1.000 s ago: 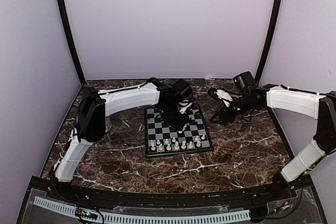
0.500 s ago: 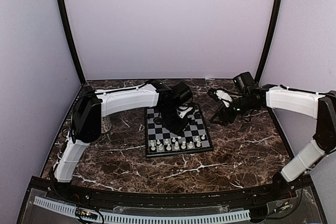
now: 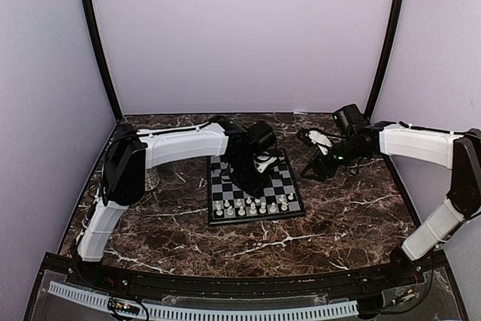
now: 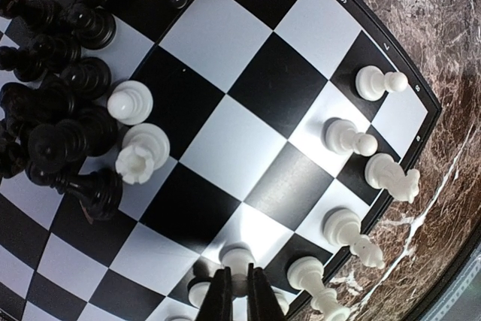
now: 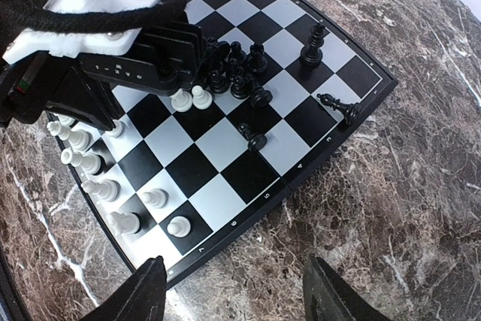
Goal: Set up the chess pieces on the board
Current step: Place the pawn on e2.
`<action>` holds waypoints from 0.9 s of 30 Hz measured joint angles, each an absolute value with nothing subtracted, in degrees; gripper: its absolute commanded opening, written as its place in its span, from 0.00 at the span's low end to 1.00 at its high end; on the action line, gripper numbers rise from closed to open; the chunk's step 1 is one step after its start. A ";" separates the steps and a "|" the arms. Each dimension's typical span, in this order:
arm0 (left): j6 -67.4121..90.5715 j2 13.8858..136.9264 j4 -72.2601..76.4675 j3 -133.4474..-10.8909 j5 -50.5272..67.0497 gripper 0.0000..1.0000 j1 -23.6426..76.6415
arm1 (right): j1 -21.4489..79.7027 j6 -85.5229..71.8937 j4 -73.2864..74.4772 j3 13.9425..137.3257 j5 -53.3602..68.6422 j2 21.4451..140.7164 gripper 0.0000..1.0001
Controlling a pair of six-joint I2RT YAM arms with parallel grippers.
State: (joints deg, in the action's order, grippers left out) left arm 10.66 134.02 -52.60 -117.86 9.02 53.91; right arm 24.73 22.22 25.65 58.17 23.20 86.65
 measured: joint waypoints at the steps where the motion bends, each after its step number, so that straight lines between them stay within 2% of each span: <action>1: 10.66 134.02 -52.42 -117.80 9.04 0.03 53.91 | 24.73 22.22 25.69 58.17 23.20 86.65 0.63; 15: 10.74 133.99 -51.86 -117.62 9.39 0.09 53.91 | 24.73 22.22 25.71 58.17 23.20 86.65 0.64; 27: 10.90 133.99 -50.59 -117.25 10.09 0.07 53.91 | 24.73 22.22 25.71 58.17 23.20 86.67 0.64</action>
State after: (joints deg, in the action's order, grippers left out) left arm 10.90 133.99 -50.59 -117.25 10.09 53.91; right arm 24.73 22.22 25.71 58.17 23.20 86.67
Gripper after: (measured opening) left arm 0.082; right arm 0.634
